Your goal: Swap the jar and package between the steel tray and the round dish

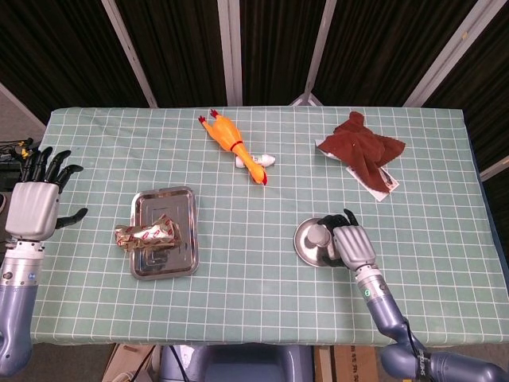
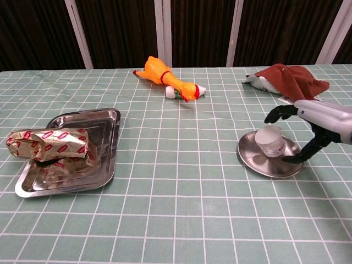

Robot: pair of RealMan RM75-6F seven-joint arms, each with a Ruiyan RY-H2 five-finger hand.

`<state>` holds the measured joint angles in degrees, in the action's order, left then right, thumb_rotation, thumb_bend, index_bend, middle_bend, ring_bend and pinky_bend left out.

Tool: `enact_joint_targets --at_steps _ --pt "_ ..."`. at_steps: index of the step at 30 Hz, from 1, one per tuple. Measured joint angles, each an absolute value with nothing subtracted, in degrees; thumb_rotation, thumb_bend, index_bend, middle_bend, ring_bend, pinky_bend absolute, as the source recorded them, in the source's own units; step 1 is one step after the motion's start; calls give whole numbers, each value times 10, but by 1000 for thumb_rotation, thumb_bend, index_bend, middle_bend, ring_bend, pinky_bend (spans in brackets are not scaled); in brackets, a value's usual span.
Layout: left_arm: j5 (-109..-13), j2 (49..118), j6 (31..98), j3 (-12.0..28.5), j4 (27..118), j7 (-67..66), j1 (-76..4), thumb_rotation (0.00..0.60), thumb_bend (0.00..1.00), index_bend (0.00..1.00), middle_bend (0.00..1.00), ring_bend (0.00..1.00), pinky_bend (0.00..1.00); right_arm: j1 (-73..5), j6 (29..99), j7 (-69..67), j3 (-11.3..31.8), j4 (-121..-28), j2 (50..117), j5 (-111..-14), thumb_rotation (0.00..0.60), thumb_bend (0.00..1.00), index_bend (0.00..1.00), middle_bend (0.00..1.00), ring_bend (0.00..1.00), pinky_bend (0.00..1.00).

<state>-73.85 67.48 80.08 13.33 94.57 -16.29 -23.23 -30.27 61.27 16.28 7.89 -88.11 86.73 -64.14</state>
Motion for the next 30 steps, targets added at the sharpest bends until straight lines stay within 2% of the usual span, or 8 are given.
enact_joint_targets --at_steps 9,15,19,25,30 --pt "-747 673 805 129 958 -160 -228 600 107 284 96 0 28 -285 649 208 79 -953 801 -630 600 212 206 166 94 0" --pt "-764 664 824 120 973 -160 -215 600 107 270 58 0 28 -258 720 219 89 -987 755 -637 600 211 191 146 90 0" --pt "-776 649 853 99 989 -177 -184 600 107 265 50 0 27 -223 787 220 88 -991 719 -669 600 211 172 122 79 0" --pt "-759 620 877 51 1040 -225 -121 600 106 263 50 0 28 -153 868 175 56 -962 696 -735 600 212 150 88 61 0" --pt "-754 598 880 20 1067 -209 -90 600 106 262 50 0 27 -109 915 133 20 -930 693 -794 600 212 126 72 46 0"
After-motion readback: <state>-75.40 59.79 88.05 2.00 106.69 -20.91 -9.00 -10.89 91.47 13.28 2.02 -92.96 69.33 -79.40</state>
